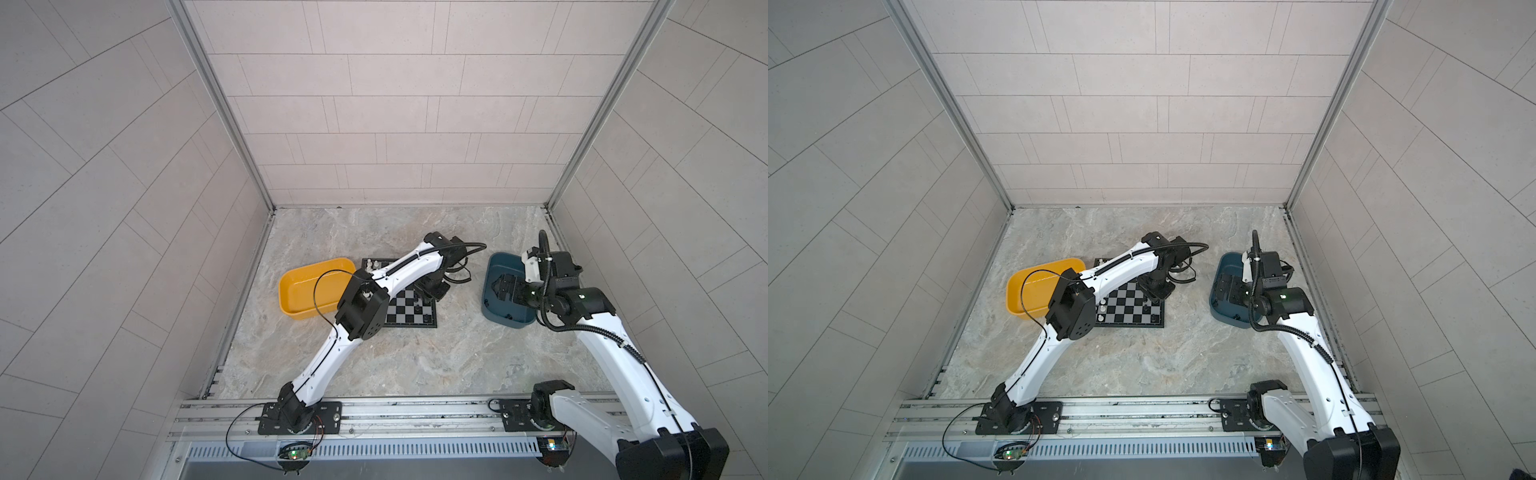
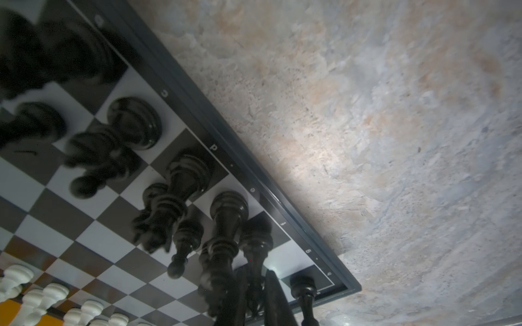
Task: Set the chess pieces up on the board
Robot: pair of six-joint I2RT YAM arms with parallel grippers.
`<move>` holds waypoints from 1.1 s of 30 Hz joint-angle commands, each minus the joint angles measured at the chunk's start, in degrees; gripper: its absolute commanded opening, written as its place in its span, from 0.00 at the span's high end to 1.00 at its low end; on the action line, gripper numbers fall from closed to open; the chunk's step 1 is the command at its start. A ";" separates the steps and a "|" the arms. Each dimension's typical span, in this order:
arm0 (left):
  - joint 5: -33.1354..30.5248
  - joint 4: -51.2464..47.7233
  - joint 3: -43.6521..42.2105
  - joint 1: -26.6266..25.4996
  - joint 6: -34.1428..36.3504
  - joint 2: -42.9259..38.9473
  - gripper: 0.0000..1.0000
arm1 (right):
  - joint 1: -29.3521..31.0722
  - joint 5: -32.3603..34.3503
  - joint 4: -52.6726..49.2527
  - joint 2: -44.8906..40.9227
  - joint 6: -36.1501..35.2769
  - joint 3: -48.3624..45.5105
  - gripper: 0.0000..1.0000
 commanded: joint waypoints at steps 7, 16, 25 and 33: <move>0.43 -0.88 -0.23 0.24 -0.56 0.84 0.76 | 0.41 0.28 -0.20 -0.62 -0.78 -0.36 0.01; 1.29 -0.86 1.75 0.32 -2.00 -4.14 0.73 | -0.27 1.74 -1.01 0.24 0.91 -0.05 0.01; 2.68 1.10 -3.11 1.26 -2.25 -21.88 0.59 | -6.95 4.32 0.77 9.40 5.99 -2.36 0.35; 1.45 18.35 -28.20 3.39 -2.45 -43.38 0.00 | -10.31 15.51 4.78 25.04 7.84 2.51 0.46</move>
